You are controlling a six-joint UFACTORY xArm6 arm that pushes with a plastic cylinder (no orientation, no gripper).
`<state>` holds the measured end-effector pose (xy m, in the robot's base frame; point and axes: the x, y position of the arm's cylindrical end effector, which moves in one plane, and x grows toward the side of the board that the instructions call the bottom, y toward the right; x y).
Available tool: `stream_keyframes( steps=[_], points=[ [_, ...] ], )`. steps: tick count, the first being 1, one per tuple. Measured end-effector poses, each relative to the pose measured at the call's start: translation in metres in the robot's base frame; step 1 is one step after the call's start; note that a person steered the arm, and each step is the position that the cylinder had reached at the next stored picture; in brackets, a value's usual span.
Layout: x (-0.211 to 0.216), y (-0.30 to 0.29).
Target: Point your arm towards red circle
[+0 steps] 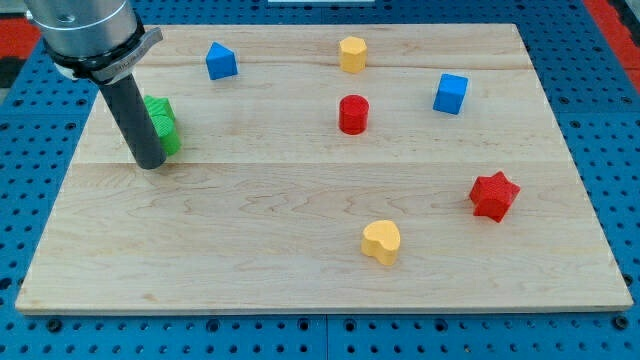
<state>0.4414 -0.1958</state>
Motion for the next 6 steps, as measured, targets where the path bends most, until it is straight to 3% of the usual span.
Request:
stream_keyframes(
  steps=[1, 2, 3, 4, 6],
  points=[
    [0.024, 0.013],
    [0.042, 0.092],
    [0.027, 0.214],
    [-0.002, 0.251],
    [-0.063, 0.254]
  ],
)
